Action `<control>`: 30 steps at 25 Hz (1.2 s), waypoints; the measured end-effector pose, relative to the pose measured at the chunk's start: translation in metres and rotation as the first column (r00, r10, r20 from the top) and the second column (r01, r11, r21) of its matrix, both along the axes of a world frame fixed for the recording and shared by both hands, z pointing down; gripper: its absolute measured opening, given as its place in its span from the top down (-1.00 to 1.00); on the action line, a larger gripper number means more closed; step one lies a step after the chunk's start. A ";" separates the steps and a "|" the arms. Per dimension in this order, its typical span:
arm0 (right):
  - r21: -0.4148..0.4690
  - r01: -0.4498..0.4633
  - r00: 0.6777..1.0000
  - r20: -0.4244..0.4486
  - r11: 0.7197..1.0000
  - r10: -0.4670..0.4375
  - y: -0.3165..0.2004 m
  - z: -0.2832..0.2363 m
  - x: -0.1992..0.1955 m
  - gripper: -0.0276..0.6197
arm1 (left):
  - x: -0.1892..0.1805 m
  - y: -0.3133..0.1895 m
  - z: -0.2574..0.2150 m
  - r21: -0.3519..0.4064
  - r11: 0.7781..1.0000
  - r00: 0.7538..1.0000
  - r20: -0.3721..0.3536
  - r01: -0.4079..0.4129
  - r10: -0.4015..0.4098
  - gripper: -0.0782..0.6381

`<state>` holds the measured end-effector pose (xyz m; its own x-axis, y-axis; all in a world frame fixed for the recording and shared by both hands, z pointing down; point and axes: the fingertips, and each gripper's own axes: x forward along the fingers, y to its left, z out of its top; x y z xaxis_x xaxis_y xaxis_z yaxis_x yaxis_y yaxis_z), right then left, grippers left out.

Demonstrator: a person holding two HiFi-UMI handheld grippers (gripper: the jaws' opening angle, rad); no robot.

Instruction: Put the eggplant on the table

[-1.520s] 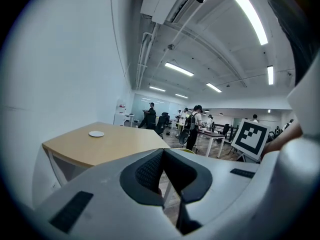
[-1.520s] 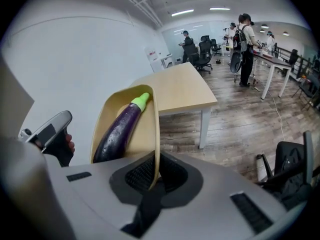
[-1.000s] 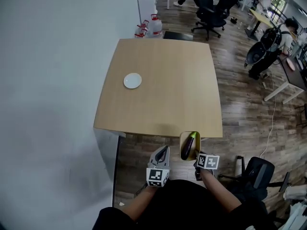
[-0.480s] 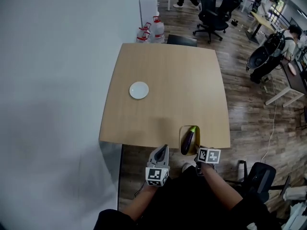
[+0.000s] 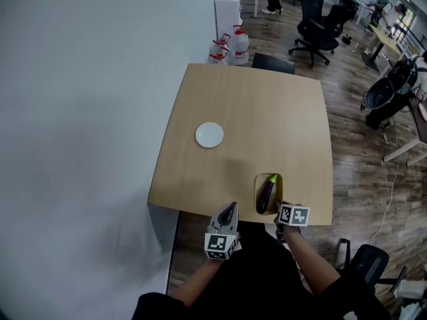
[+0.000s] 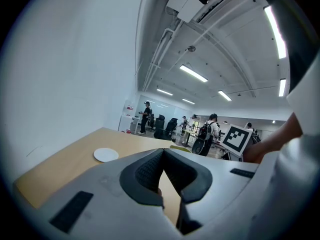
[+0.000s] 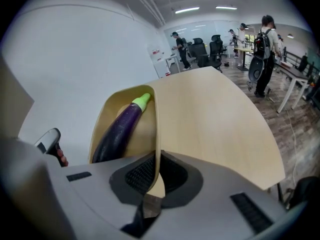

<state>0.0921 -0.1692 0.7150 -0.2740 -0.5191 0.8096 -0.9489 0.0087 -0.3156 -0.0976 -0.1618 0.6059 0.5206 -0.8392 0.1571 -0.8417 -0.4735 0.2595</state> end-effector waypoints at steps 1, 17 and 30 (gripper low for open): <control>-0.008 0.015 1.000 -0.005 1.000 -0.015 -0.006 0.006 -0.002 0.71 | -0.002 -0.006 0.001 -0.002 1.000 1.000 0.004 0.005 -0.005 0.75; -0.120 0.082 0.995 -0.053 0.989 -0.089 -0.153 0.089 -0.007 0.71 | -0.009 -0.137 0.030 -0.090 0.995 0.994 0.104 0.043 -0.034 0.75; -0.162 0.096 0.991 -0.073 0.982 -0.109 -0.229 0.135 -0.010 0.71 | 0.004 -0.171 0.056 -0.151 0.987 0.992 0.116 0.064 -0.047 0.75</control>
<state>0.0823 -0.3984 0.8496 -0.2489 -0.3555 0.9009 -0.9681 0.0633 -0.2425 -0.0932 -0.3323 0.6622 0.4459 -0.8276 0.3408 -0.8932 -0.3871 0.2286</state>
